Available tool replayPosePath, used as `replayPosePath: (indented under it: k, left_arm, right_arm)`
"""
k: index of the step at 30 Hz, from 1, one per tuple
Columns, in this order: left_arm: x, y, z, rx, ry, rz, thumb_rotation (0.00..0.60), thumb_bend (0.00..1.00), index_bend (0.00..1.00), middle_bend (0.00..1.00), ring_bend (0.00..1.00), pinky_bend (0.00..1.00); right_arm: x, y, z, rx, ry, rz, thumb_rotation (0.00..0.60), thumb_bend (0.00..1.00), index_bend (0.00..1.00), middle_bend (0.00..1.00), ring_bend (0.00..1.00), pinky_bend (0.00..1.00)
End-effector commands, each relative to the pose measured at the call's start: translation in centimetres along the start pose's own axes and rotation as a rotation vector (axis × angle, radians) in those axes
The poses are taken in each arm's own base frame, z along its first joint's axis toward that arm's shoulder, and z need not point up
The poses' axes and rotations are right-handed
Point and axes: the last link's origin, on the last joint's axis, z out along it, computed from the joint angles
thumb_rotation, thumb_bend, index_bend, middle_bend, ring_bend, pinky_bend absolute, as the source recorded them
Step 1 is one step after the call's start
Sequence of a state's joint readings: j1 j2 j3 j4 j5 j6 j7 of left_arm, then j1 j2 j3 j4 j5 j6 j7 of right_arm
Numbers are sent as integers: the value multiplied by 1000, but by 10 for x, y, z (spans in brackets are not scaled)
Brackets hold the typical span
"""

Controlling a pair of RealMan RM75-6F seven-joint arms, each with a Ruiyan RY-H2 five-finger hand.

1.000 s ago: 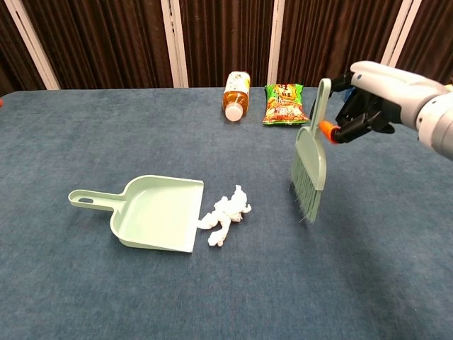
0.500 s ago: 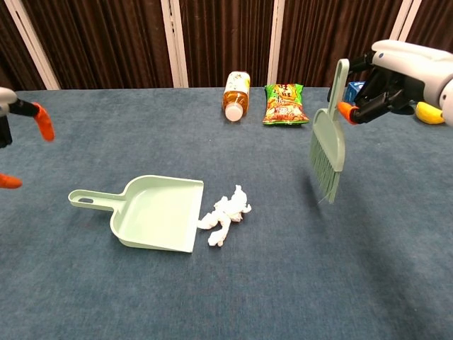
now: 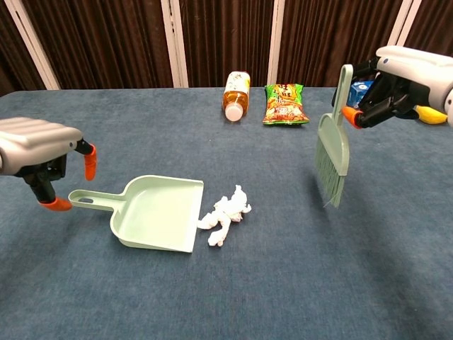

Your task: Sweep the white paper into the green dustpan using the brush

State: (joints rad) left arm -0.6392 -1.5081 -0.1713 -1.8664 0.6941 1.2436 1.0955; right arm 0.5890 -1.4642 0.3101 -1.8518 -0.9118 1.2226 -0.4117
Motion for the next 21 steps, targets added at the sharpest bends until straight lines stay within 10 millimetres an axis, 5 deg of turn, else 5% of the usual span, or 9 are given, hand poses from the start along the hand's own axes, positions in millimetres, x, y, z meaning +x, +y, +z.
replayPosePath:
  k: [1, 21]
  left_arm:
    - [-5, 3, 2, 6, -14, 17, 600, 350, 420, 1000, 1000, 988]
    - [-13, 21, 17, 8, -24, 16, 600, 365, 420, 1000, 1000, 988]
  right_arm:
    - [1, 0, 0, 0, 2, -4, 600, 521, 951, 928, 979, 909]
    - [0, 8, -2, -13, 1, -18, 600, 523, 952, 928, 980, 909]
